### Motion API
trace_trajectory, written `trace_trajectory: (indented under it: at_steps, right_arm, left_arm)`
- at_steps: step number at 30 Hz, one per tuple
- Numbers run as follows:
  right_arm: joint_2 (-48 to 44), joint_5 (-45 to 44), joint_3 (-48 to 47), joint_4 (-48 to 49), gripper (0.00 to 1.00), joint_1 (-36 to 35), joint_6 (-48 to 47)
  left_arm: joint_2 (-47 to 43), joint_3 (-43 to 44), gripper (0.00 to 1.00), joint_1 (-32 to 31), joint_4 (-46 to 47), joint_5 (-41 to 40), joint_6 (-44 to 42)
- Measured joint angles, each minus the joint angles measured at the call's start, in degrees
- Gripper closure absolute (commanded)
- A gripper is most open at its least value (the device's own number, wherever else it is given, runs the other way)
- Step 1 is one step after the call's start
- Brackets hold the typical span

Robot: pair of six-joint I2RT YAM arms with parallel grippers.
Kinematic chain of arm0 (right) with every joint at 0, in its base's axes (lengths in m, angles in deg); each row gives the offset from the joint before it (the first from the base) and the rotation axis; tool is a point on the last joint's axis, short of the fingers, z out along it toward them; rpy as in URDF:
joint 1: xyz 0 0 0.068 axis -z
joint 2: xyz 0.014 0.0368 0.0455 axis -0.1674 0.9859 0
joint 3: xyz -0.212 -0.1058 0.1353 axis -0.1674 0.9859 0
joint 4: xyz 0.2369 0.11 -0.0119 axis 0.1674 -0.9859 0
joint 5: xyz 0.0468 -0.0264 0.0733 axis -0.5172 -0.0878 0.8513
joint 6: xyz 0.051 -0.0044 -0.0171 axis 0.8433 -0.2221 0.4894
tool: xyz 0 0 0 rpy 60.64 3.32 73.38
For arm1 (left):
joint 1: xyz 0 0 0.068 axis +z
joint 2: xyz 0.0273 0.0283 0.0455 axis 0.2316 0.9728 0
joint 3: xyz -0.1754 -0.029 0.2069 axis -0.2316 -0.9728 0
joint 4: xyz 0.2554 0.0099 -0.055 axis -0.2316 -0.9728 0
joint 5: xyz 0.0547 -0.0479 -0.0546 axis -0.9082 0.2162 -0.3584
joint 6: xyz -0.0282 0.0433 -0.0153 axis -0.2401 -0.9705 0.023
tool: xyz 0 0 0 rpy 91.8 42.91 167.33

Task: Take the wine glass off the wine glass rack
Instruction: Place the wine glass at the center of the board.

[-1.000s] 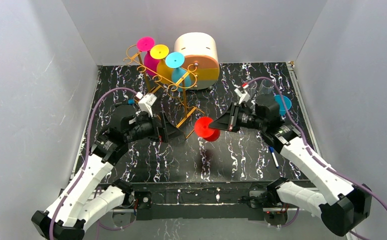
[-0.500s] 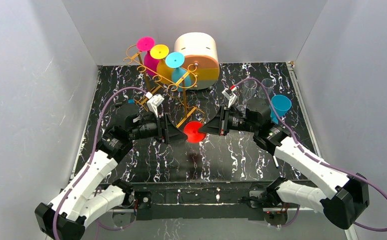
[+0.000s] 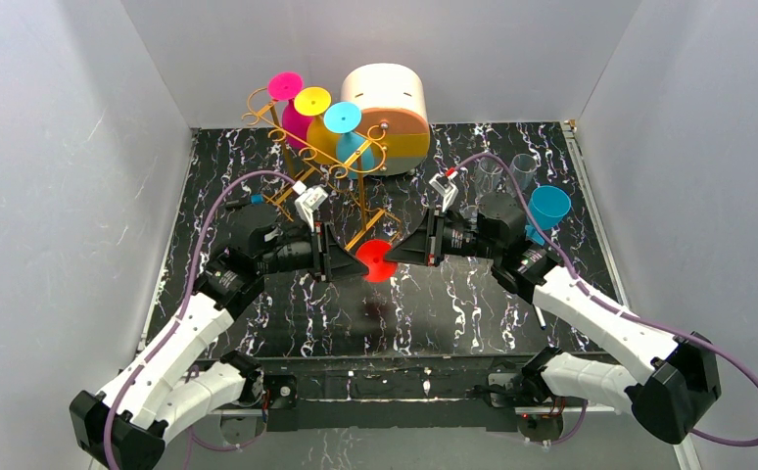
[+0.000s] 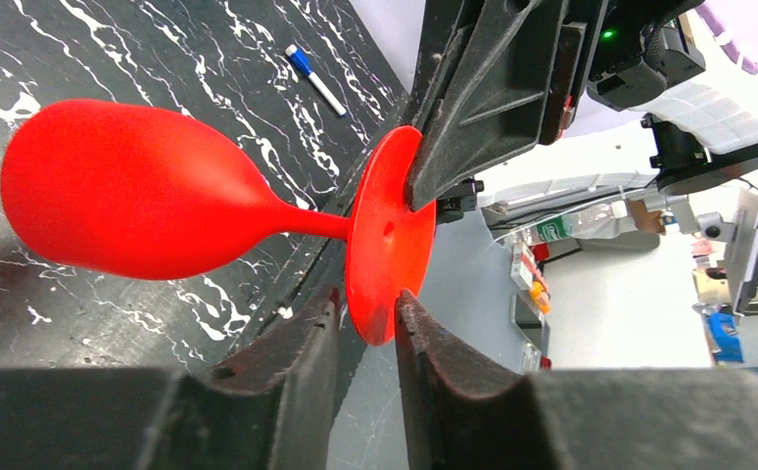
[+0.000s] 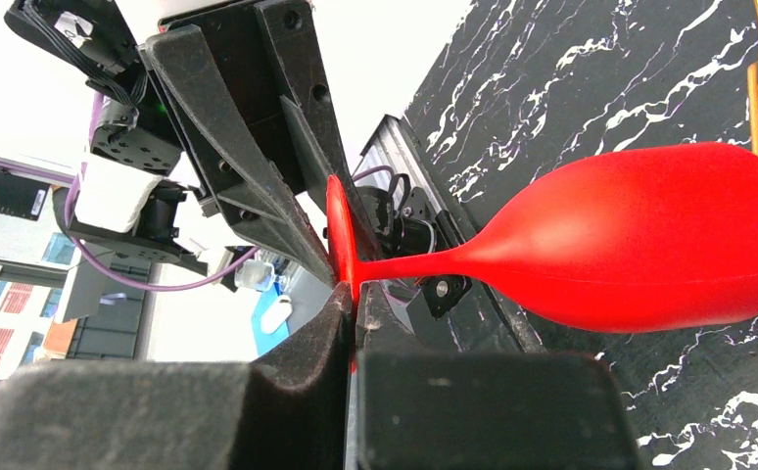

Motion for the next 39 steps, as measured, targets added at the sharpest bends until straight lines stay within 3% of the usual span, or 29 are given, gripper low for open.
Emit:
trace_trajectory:
  at_steps: [7,9,15,24,27,31,39]
  right_arm:
    - [0.7,1.0,0.2,2.3,0.99,-0.3,0.6]
    - [0.7,1.3,0.5,3.4,0.99,-0.4,0.7]
    - [0.7,2.3,2.0,6.1,0.99,-0.5,0.9]
    - [0.7,2.7,2.3,7.6,0.99,-0.3,0.5]
    - [0.6,2.6,2.3,7.4,0.86,-0.4,0.3]
    - [-0.1,0.8,2.0,4.5,0.53,-0.7,-1.0]
    - [-6.1,-9.0,-0.9,-5.6,0.31,-0.8,-6.2]
  left_arm:
    - [0.0,-0.7,0.76,-0.4,1.8,0.8,1.1]
    - [0.0,-0.9,0.79,-0.5,2.5,1.4,1.8]
    - [0.0,-2.2,1.00,-1.0,5.2,2.0,4.2]
    - [-0.3,-3.1,1.00,-0.9,7.7,2.4,6.5]
    - [-0.6,-3.4,1.00,-0.9,8.0,2.1,6.4]
    - [-1.5,-3.9,1.00,-1.2,8.2,0.9,5.0]
    - [-6.6,-6.0,1.00,-1.2,6.4,-1.6,-4.0]
